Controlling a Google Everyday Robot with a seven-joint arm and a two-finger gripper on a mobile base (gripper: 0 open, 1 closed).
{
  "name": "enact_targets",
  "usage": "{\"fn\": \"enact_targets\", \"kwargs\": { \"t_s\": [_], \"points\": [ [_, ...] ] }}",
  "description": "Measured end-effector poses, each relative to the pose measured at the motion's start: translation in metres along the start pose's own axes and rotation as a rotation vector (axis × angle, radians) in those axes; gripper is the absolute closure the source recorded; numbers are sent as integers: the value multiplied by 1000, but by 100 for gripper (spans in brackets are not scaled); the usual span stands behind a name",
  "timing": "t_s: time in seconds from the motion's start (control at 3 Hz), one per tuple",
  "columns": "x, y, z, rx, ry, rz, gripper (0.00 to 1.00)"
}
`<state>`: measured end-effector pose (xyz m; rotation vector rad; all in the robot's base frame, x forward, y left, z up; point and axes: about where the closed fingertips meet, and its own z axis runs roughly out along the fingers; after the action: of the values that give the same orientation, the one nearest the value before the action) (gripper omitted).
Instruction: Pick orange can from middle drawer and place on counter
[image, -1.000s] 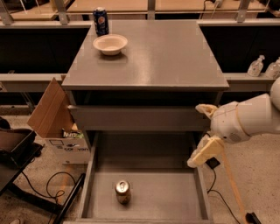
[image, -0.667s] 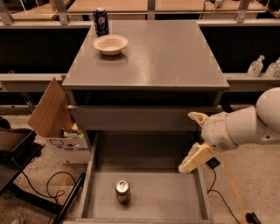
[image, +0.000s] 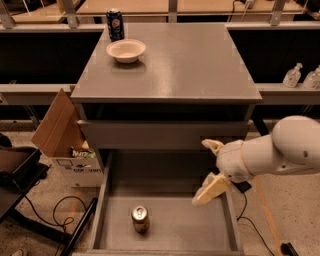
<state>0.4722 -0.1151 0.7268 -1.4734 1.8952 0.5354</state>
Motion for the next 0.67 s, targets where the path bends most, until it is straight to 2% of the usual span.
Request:
{"fn": "enact_targets", "kwargs": {
  "t_s": [0.33, 0.67],
  "points": [
    [20, 21, 84, -106, -51, 26, 0],
    [36, 38, 162, -167, -87, 49, 0]
  ]
}}
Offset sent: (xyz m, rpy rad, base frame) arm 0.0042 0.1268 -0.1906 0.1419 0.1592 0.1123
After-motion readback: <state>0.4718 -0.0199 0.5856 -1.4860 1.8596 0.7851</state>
